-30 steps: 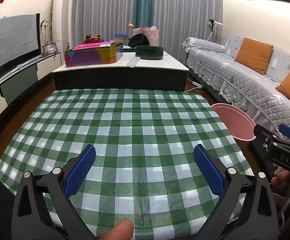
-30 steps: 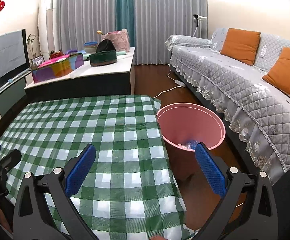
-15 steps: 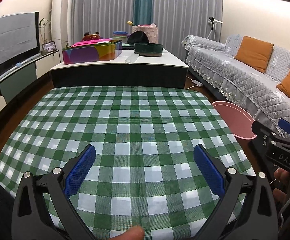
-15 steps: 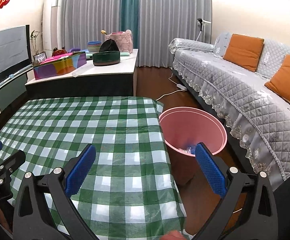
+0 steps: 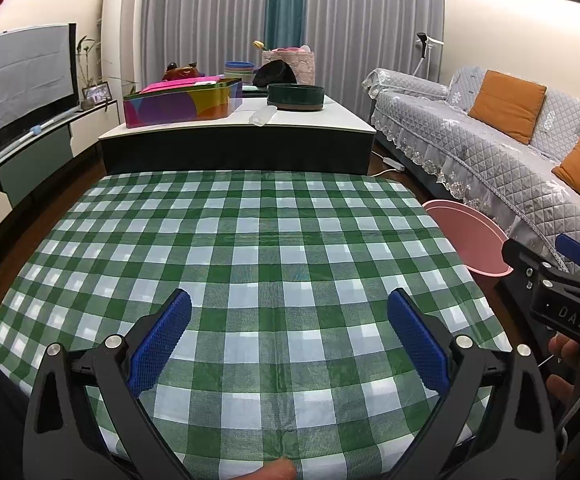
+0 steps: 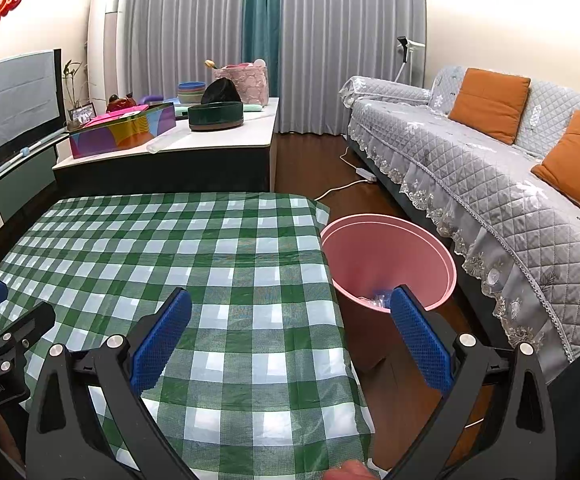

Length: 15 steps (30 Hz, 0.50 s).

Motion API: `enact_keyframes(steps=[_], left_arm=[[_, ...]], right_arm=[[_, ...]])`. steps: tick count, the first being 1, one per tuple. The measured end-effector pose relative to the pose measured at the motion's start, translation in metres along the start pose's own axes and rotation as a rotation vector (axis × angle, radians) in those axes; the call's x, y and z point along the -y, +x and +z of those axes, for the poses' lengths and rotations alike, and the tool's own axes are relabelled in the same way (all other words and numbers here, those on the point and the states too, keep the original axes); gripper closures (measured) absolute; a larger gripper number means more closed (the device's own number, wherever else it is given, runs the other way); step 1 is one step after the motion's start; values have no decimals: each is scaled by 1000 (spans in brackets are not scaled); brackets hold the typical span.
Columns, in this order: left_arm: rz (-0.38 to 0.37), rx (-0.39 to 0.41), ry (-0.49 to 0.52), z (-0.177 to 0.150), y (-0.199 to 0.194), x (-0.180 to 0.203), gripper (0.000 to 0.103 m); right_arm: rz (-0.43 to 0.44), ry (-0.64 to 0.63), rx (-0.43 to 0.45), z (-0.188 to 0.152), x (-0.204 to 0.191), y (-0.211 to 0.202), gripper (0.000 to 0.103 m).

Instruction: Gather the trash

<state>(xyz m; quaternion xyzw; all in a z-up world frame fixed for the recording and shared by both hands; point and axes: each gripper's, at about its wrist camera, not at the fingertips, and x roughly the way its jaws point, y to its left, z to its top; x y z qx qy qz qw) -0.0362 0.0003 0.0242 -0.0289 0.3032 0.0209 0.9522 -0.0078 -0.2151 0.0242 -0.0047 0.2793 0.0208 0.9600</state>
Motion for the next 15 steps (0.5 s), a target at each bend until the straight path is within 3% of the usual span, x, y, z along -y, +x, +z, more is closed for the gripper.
enact_keyframes(steps=[15], left_arm=[[-3,-3,4,-2,1,2,8]], right_arm=[[0,-1,-2,0,-2,0,5]])
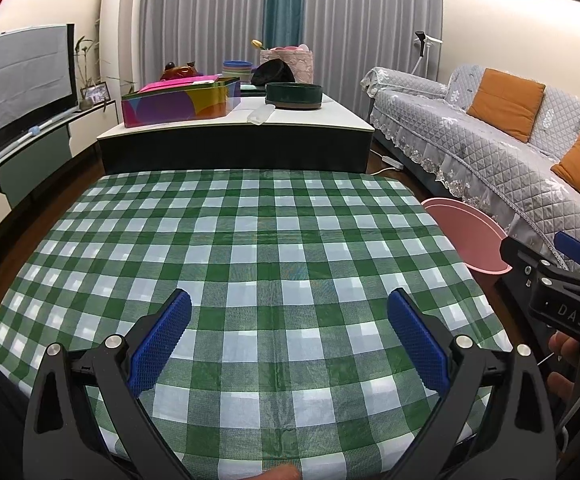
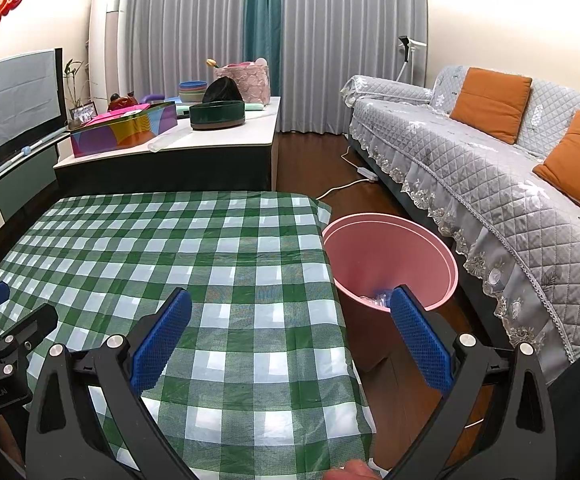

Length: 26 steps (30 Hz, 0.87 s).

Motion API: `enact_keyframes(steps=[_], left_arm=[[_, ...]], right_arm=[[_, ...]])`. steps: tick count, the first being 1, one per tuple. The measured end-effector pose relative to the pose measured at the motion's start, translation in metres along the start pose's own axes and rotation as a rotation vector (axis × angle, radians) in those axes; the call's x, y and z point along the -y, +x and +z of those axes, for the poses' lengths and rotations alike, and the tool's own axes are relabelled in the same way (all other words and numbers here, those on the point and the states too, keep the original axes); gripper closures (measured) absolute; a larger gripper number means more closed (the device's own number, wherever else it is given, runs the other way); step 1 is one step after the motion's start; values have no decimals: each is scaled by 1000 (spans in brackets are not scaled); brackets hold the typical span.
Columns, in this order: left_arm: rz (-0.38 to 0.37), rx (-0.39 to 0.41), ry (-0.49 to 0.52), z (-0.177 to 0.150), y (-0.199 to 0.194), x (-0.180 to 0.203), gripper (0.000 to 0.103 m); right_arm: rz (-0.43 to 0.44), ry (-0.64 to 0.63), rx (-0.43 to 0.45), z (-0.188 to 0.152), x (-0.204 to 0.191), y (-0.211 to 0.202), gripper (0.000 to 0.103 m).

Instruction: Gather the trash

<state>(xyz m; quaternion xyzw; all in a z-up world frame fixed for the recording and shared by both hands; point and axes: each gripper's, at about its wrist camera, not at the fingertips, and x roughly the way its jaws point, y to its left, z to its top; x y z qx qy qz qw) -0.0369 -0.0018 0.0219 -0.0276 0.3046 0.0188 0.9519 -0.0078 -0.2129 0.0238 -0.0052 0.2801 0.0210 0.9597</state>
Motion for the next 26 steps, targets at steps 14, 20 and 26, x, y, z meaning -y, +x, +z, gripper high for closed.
enact_keyframes(steps=[14,20,26], left_arm=[[-11,-7,9,-1,1,1,8],[-7,-15,3,0,1,1,8],[-6,-18,5,-1,2,2,8]], right_arm=[[2,0,-2,0,-2,0,5],[1,-1,-3,0,-2,0,5],[2,0,-4,0,-2,0,5]])
